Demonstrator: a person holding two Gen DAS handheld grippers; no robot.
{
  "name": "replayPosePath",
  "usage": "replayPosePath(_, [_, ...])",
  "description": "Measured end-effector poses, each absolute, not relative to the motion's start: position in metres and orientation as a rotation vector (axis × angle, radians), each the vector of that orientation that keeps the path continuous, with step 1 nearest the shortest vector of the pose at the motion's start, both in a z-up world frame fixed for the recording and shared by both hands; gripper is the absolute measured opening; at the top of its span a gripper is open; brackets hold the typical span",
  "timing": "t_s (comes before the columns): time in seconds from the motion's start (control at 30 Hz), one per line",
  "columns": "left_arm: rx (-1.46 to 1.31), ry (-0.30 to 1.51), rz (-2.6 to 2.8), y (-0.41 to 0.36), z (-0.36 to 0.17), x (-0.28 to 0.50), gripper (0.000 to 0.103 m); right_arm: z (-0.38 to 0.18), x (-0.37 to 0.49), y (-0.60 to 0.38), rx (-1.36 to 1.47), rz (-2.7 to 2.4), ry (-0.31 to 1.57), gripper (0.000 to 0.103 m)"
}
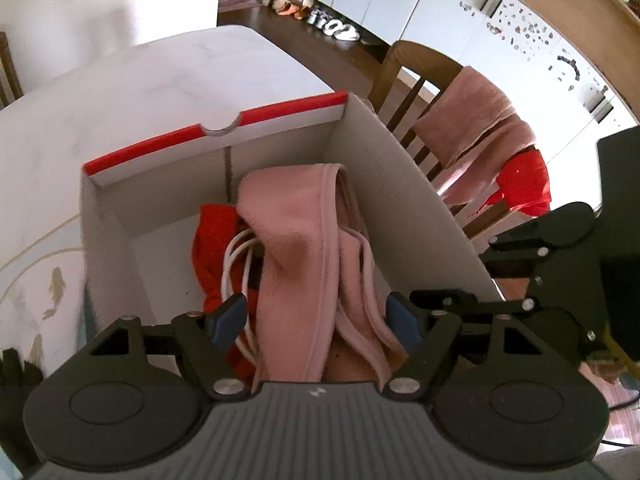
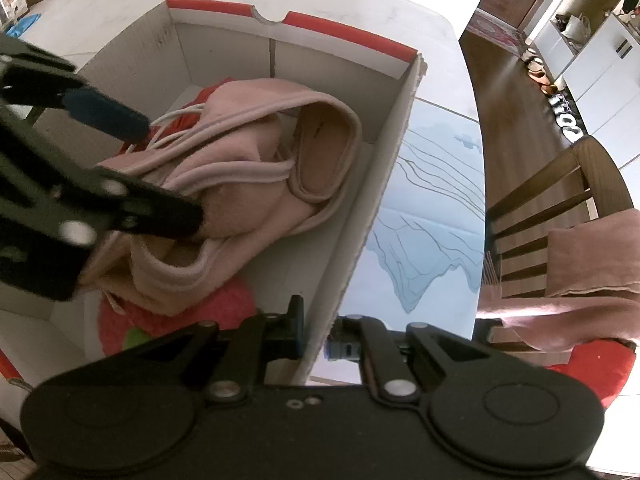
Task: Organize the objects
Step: 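Lower the pink cloth into the box and open the left gripper, then move the left gripper back to the black glove on the table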
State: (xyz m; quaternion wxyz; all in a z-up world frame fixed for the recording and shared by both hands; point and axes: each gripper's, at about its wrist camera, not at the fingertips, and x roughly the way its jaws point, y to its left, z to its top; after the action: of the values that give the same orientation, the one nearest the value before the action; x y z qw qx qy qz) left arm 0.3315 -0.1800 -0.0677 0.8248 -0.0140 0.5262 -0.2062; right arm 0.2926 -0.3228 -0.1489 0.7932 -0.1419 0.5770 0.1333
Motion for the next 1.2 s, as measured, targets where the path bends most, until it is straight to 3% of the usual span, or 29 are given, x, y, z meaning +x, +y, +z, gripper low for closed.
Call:
replayPosePath(0.13, [-0.051, 1.067, -0.446, -0.169, -0.053, 0.319, 0.083, -0.149, 0.292, -0.322, -0.312, 0.288, 1.241, 0.007])
replayPosePath(0.47, [-0.127, 0.961, -0.422, -0.131, -0.015, 0.289, 0.087, -0.148, 0.290, -0.321, -0.317, 0.287, 1.241, 0.007])
replayPosePath(0.6, [-0.122, 0.924, -0.375, -0.103, -0.004, 0.274, 0.098, -0.146, 0.292, -0.323, -0.315, 0.286, 1.239, 0.007])
replayPosePath(0.7, [-0.130, 0.918, -0.300, -0.073, -0.002, 0.264, 0.100, -0.144, 0.293, -0.323, -0.313, 0.286, 1.239, 0.007])
replayPosePath(0.9, [-0.139, 0.937, -0.133, -0.010, -0.018, 0.251, 0.103, -0.143, 0.294, -0.324, -0.321, 0.286, 1.240, 0.007])
replayPosePath(1.2, [-0.190, 1.085, 0.047, 0.050, -0.088, 0.250, 0.103, -0.142, 0.294, -0.323, -0.325, 0.288, 1.242, 0.007])
